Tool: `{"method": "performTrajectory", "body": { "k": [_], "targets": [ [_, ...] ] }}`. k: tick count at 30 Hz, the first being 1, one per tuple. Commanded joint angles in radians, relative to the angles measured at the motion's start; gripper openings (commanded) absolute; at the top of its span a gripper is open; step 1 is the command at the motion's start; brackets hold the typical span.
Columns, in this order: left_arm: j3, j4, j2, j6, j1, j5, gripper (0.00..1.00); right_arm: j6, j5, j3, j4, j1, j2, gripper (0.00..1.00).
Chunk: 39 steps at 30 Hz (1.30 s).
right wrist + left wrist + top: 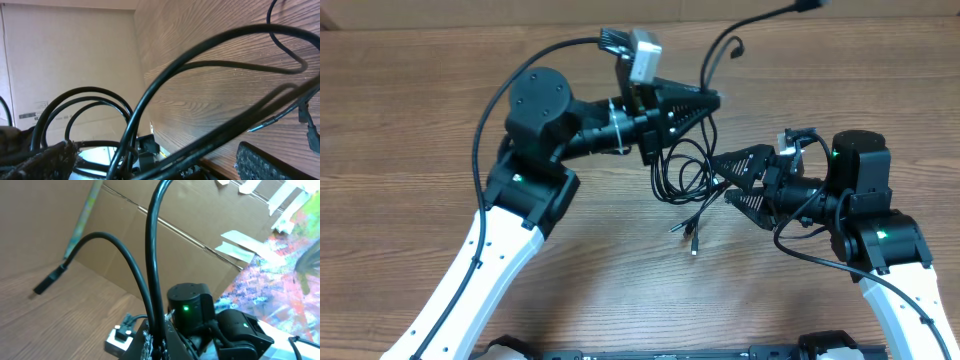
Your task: Untangle cables
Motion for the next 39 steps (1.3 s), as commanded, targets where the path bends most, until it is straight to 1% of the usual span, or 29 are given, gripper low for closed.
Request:
{"method": "performTrajectory", "body": {
  "k": [1,4,6,8,11,17,21,22,23,27,30,31,32,36,39],
  "targets": [
    [0.009,0.010,0.004,0.033,-0.059,-0.058,0.04,0.001,-0.001,0.020,0.007,0.000,-0.002,0.91],
    [0.009,0.009,0.004,0.051,-0.091,-0.090,0.04,0.001,-0.002,0.020,0.006,0.000,-0.002,0.80],
    [0.009,0.012,0.004,0.051,-0.107,-0.100,0.04,0.001,-0.001,0.020,0.007,0.000,-0.002,0.76],
    [0.009,0.011,0.004,0.051,-0.118,-0.108,0.04,0.001,0.002,0.020,0.006,0.000,-0.002,0.75],
    [0.009,0.011,0.004,0.069,-0.131,-0.115,0.04,0.001,0.013,0.020,0.006,0.000,-0.002,0.65],
    [0.009,0.011,0.004,0.068,-0.131,-0.114,0.04,0.000,0.018,0.020,0.006,0.000,-0.002,0.39],
    [0.009,0.011,0.004,0.069,-0.132,-0.114,0.04,0.000,0.029,0.020,0.006,0.000,-0.002,0.15],
    [0.009,0.010,0.004,0.069,-0.132,-0.114,0.04,0.000,0.029,0.020,0.006,0.000,-0.002,0.06],
    [0.009,0.007,0.004,0.069,-0.130,-0.116,0.04,0.000,0.028,0.020,0.005,0.000,-0.002,0.04],
    [0.009,-0.010,0.004,0.075,-0.105,-0.120,0.04,-0.007,0.028,0.020,-0.024,0.000,-0.002,0.04],
    [0.009,-0.092,0.004,0.077,-0.068,-0.178,0.04,-0.031,0.017,0.020,-0.027,0.000,-0.002,0.04],
    [0.009,-0.138,0.004,0.077,-0.051,-0.211,0.04,-0.034,0.016,0.020,-0.028,0.000,-0.002,0.04],
    [0.009,-0.220,0.004,0.077,-0.027,-0.266,0.04,-0.034,0.013,0.020,-0.027,0.000,-0.002,0.04],
    [0.009,-0.443,0.004,0.077,0.043,-0.392,0.04,-0.057,-0.010,0.020,-0.022,-0.001,-0.002,0.04],
    [0.009,-0.578,0.004,0.077,0.084,-0.479,0.04,-0.057,-0.010,0.020,-0.015,-0.002,-0.002,0.04]
  ]
}}
